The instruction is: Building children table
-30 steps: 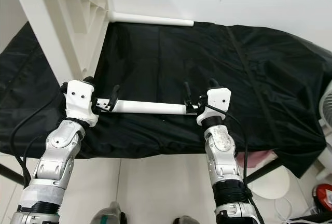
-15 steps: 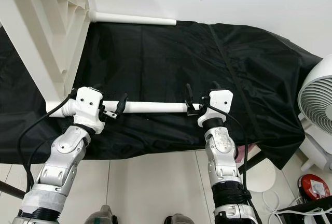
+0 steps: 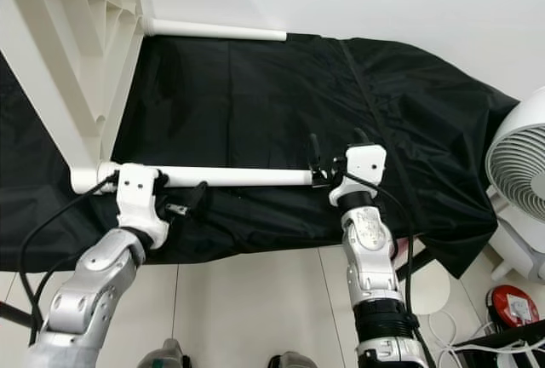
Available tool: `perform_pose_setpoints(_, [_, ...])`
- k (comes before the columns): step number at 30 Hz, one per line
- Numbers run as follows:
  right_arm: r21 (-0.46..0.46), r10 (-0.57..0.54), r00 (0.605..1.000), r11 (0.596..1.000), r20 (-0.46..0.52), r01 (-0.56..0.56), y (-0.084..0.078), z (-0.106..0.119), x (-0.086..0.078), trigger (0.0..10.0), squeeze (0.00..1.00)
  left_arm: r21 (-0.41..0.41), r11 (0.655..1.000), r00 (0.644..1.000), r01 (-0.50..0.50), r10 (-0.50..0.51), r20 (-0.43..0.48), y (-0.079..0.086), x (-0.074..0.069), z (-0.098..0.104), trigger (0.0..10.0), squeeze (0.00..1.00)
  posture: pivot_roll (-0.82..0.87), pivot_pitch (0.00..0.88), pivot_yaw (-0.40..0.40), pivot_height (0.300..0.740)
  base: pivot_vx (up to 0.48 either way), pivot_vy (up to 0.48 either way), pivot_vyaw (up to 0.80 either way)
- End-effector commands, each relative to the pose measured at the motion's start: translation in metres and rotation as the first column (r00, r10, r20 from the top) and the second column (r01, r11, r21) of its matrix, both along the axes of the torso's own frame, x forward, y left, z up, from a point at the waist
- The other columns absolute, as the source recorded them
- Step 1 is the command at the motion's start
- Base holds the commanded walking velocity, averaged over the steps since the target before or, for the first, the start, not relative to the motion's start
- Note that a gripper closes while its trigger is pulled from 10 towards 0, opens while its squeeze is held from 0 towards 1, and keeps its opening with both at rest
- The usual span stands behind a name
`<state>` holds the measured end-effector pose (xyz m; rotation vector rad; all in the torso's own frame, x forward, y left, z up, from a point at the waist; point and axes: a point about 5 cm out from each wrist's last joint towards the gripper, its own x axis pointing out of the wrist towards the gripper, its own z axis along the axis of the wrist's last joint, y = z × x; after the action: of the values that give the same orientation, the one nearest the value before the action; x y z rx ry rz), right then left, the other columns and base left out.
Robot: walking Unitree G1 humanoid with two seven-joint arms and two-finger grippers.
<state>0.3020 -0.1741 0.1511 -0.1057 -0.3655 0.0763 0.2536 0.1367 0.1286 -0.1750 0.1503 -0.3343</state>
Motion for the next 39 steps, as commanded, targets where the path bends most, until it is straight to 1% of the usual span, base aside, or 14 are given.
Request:
perform_pose_setpoints(1, [-0.02, -0.01, 0.999, 1.0, 0.045, 0.011, -0.002, 0.011, 0.001, 10.0, 0.0, -0.06, 0.998, 0.999, 0.008, -0.01, -0.035, 0.005, -0.007, 0.004, 10.0, 0.0, 0.16, 0.037, -0.05, 0.74, 0.0, 0.0, 0.0])
perform_pose_setpoints(5, [-0.052, -0.002, 0.997, 0.999, 0.077, 0.006, 0.001, 0.018, 0.002, 10.0, 0.0, -0.131, 0.991, 0.997, 0.006, -0.016, -0.077, 0.004, -0.011, 0.005, 10.0, 0.0, 0.17, 0.045, -0.055, 0.74, 0.0, 0.0, 0.0])
perform_pose_setpoints(10, [-0.176, 0.059, 0.987, 0.984, 0.15, -0.032, 0.015, 0.034, 0.004, 10.0, 0.0, -0.172, 0.984, 0.985, -0.051, 0.021, -0.169, 0.001, -0.004, 0.001, 10.0, 0.0, 0.17, 0.044, -0.05, 0.74, 0.0, 0.0, 0.0])
perform_pose_setpoints(16, [-0.201, 0.075, 0.981, 0.979, 0.177, -0.038, 0.019, 0.043, 0.004, 10.0, 0.0, -0.212, 0.973, 0.973, -0.093, 0.043, -0.228, 0.003, -0.001, 0.001, 10.0, 0.0, 0.16, 0.038, -0.046, 0.74, 0.0, 0.0, 0.0])
perform_pose_setpoints(18, [-0.227, 0.083, 0.976, 0.973, 0.202, -0.035, 0.02, 0.049, 0.002, 10.0, 0.0, -0.243, 0.95, 0.957, -0.194, 0.129, -0.26, 0.011, 0.006, 0.001, 10.0, 0.0, 0.15, 0.032, -0.042, 0.74, 0.0, 0.0, 0.0])
perform_pose_setpoints(20, [-0.248, 0.088, 0.973, 0.968, 0.215, -0.033, 0.021, 0.052, 0.001, 10.0, 0.0, -0.272, 0.936, 0.953, -0.221, 0.149, -0.263, 0.014, 0.009, 0.003, 10.0, 0.0, 0.15, 0.032, -0.042, 0.74, 0.0, 0.0, 0.0])
perform_pose_setpoints(25, [-0.305, 0.116, 0.965, 0.951, 0.236, -0.04, 0.025, 0.056, -0.002, 10.0, 0.0, -0.294, 0.915, 0.941, -0.278, 0.198, -0.274, 0.022, 0.013, 0.006, 10.0, 0.0, 0.15, 0.029, -0.038, 0.74, 0.0, 0.0, 0.0])
perform_pose_setpoints(27, [-0.356, 0.139, 0.959, 0.933, 0.248, -0.044, 0.028, 0.058, -0.004, 10.0, 0.0, -0.285, 0.908, 0.933, -0.308, 0.229, -0.279, 0.026, 0.015, 0.007, 10.0, 0.0, 0.15, 0.032, -0.037, 0.74, 0.0, 0.0, 0.0])
perform_pose_setpoints(28, [-0.356, 0.139, 0.959, 0.933, 0.248, -0.044, 0.028, 0.058, -0.004, 10.0, 0.0, -0.285, 0.908, 0.933, -0.308, 0.229, -0.279, 0.026, 0.015, 0.007, 10.0, 0.0, 0.15, 0.032, -0.037, 0.74, 0.0, 0.0, 0.0])
perform_pose_setpoints(31, [-0.478, 0.204, 0.937, 0.877, 0.283, -0.046, 0.036, 0.069, -0.008, 10.0, 0.0, -0.283, 0.901, 0.925, -0.328, 0.246, -0.289, 0.027, 0.017, 0.008, 10.0, 0.0, 0.14, 0.04, -0.035, 0.74, 0.0, 0.0, 0.0])
perform_pose_setpoints(33, [-0.527, 0.217, 0.922, 0.85, 0.321, -0.016, 0.038, 0.077, -0.01, 10.0, 0.0, -0.286, 0.897, 0.921, -0.337, 0.25, -0.3, 0.026, 0.018, 0.007, 10.0, 0.0, 0.14, 0.046, -0.034, 0.74, 0.0, 0.0, 0.0])
perform_pose_setpoints(36, [-0.55, 0.203, 0.908, 0.834, 0.365, 0.034, 0.038, 0.085, -0.011, 10.0, 0.0, -0.283, 0.894, 0.916, -0.348, 0.259, -0.307, 0.026, 0.018, 0.007, 10.0, 0.0, 0.14, 0.046, -0.034, 0.74, 0.0, 0.0, 0.0])
perform_pose_setpoints(38, [-0.569, 0.19, 0.898, 0.818, 0.396, 0.078, 0.037, 0.09, -0.012, 10.0, 0.0, -0.284, 0.891, 0.912, -0.355, 0.265, -0.312, 0.027, 0.019, 0.006, 10.0, 0.0, 0.14, 0.048, -0.035, 0.74, 0.0, 0.0, 0.0])
perform_pose_setpoints(39, [-0.585, 0.177, 0.884, 0.801, 0.433, 0.126, 0.037, 0.095, -0.013, 10.0, 0.0, -0.284, 0.889, 0.911, -0.359, 0.267, -0.315, 0.027, 0.019, 0.006, 10.0, 0.0, 0.14, 0.048, -0.035, 0.74, 0.0, 0.0, 0.0])
